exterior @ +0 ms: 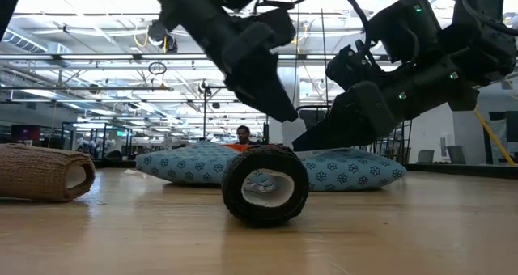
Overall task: Pick & Place Medicine items
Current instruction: Put the transparent pill bottle into the left orange basket
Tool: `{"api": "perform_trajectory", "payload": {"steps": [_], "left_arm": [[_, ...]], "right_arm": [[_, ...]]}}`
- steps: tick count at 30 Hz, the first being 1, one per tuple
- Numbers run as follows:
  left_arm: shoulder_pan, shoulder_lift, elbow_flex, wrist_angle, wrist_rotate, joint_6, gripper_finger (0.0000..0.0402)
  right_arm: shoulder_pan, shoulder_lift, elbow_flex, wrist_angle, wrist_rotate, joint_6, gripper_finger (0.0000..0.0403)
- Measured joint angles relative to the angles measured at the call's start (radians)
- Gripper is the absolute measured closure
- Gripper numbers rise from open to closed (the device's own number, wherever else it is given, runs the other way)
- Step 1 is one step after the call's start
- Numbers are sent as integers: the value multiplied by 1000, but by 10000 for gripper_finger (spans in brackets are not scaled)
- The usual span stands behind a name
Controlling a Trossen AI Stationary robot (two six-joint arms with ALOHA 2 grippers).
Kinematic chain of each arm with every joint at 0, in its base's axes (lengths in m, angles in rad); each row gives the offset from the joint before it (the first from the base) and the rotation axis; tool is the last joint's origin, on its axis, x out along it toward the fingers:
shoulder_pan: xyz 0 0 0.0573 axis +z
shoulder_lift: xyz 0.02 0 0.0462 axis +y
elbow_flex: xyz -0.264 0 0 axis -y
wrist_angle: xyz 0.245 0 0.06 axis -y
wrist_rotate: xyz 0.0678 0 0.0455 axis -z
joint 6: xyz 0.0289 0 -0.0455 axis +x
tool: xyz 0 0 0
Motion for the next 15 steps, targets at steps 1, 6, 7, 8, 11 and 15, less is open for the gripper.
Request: {"api": "perform_trajectory", "payload": {"steps": [1, 6, 7, 8, 11, 15], "left_arm": [[6, 13, 17, -8, 0, 1, 190], [26, 44, 48, 0, 41, 3, 190], [29, 44, 48, -6, 46, 3, 190], [31, 44, 48, -8, 47, 3, 190], [30, 44, 48, -6, 50, 3, 190], [20, 44, 48, -5, 51, 3, 190]], "right_arm": [[0, 0, 0, -1, 0, 2, 138], [0, 0, 0, -7, -2, 3, 140], [1, 0, 0, -7, -2, 3, 140], [1, 0, 0, -7, -1, 3, 140], [2, 0, 0, -10, -2, 3, 140], [2, 0, 0, -12, -2, 3, 140]]}}
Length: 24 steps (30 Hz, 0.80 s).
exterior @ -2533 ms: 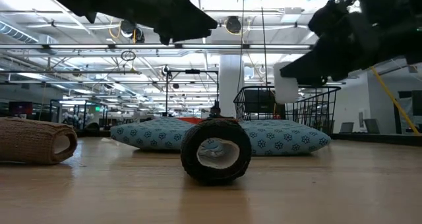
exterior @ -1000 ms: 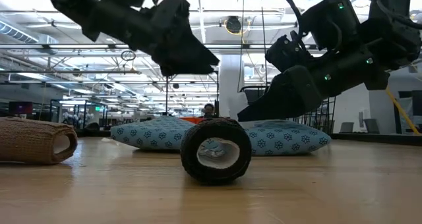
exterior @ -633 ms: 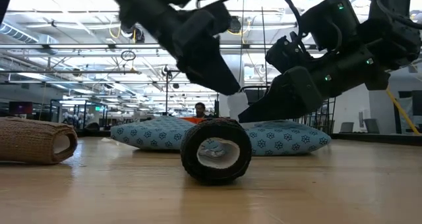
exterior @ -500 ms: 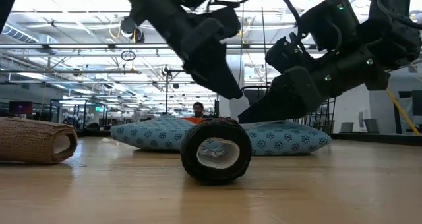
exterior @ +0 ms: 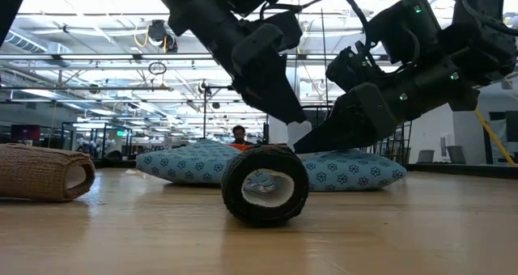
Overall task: Pick & Place Medicine items
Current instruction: Put the transparent pill bottle into the left orange basket
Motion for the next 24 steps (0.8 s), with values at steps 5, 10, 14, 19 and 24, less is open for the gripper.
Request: {"api": "perform_trajectory", "payload": {"steps": [5, 10, 14, 19, 24], "left_arm": [[-9, 0, 0, 7, 0, 0, 190], [-20, -3, 0, 17, 3, 15, 190], [-26, -18, -2, 14, 3, 32, 190], [-26, -59, -2, 11, -3, 36, 190], [-26, -61, -2, -8, -90, 79, 190]], "right_arm": [[0, 0, 0, 0, 0, 0, 145], [0, 0, 0, 0, 0, 0, 147], [0, 0, 0, -1, 0, 0, 147], [0, 0, 0, -6, -1, 0, 147], [0, -1, 0, -19, -1, 0, 147]]}}
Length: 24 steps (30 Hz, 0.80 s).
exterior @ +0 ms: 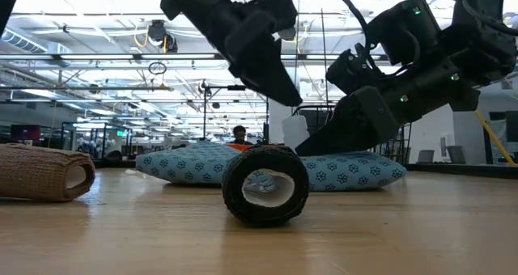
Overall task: Pick & Place Medicine items
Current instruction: Put the transparent pill bottle into the left orange basket
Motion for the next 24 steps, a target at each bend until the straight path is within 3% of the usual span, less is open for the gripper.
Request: {"api": "perform_trajectory", "payload": {"steps": [6, 12, 24], "left_arm": [[26, 11, 0, -47, -10, 4, 190], [46, 10, 0, -40, 88, -33, 190], [47, 10, 0, -49, 124, -67, 185]], "right_arm": [[1, 0, 0, -5, 0, 0, 147], [1, 0, 0, -4, 0, 0, 147], [1, 0, 0, -4, 0, 0, 147]]}}
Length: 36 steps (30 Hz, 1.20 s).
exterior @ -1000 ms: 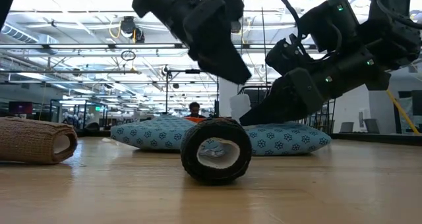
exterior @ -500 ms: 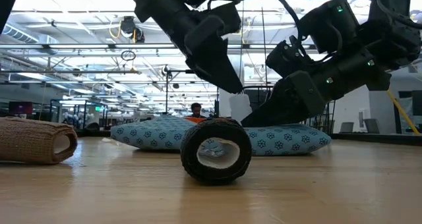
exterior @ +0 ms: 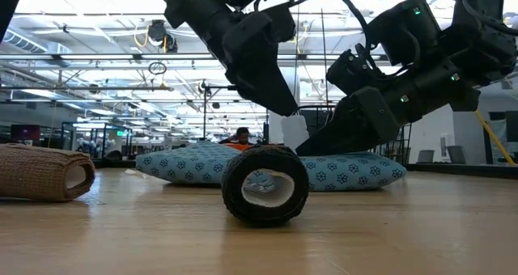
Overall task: Pick & Place Medicine items
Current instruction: Put the transparent pill bottle into the left orange basket
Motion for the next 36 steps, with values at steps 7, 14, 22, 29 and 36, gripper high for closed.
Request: {"api": "perform_trajectory", "payload": {"steps": [7, 14, 22, 29, 36], "left_arm": [[0, 16, 1, 4, -5, -5, 132], [0, 59, 1, 29, -8, 24, 110], [3, 63, 0, 46, 3, 41, 146], [8, 63, 0, 50, 22, 40, 177], [8, 63, 0, 71, 20, 44, 217]], "right_arm": [[0, 0, 0, 0, 0, 0, 147], [0, 0, 0, 12, 0, 0, 147], [0, 0, 0, 1, 0, 0, 147], [0, 0, 0, 1, 0, 0, 147], [0, 0, 0, 0, 0, 0, 147]]}}
